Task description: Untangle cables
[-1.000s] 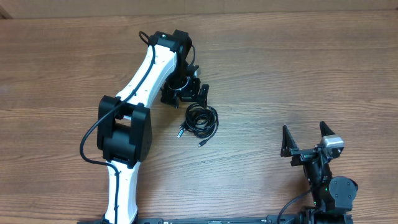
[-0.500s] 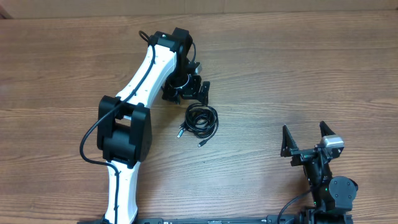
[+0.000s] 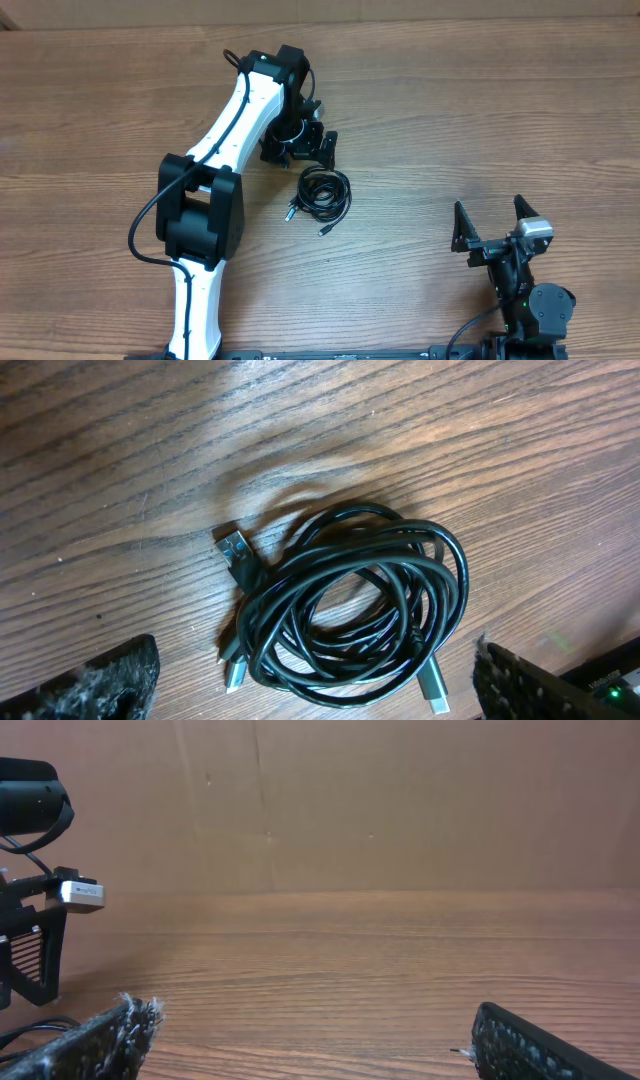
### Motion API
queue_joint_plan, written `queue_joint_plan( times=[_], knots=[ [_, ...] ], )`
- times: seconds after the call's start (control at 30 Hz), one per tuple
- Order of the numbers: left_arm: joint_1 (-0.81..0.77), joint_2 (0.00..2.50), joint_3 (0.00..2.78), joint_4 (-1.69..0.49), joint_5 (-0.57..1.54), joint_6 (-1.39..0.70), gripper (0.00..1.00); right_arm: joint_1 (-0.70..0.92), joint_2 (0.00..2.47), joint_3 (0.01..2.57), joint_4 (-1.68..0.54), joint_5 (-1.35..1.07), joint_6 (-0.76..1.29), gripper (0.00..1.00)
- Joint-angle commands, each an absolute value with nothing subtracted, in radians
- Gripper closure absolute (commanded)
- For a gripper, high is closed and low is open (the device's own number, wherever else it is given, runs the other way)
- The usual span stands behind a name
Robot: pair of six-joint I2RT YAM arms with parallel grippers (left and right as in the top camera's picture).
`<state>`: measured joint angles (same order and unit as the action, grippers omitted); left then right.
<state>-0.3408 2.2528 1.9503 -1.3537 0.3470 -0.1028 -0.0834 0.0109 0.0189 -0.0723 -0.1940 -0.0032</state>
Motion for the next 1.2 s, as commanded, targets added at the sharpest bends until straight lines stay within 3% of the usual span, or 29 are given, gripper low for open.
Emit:
queue_joint_plan(
  times=[0.0,1.17],
  knots=[
    [-0.348,2.268,1.966,-1.353,0.348,-0.113,0.00,-0.078,0.003,0.009,-0.069,-0.184,0.000,0.00],
    [-0.348,2.268,1.966,-1.317,0.347,-0.158,0.00,-0.078,0.003,0.009,-0.069,-0.184,0.000,0.00]
  ],
)
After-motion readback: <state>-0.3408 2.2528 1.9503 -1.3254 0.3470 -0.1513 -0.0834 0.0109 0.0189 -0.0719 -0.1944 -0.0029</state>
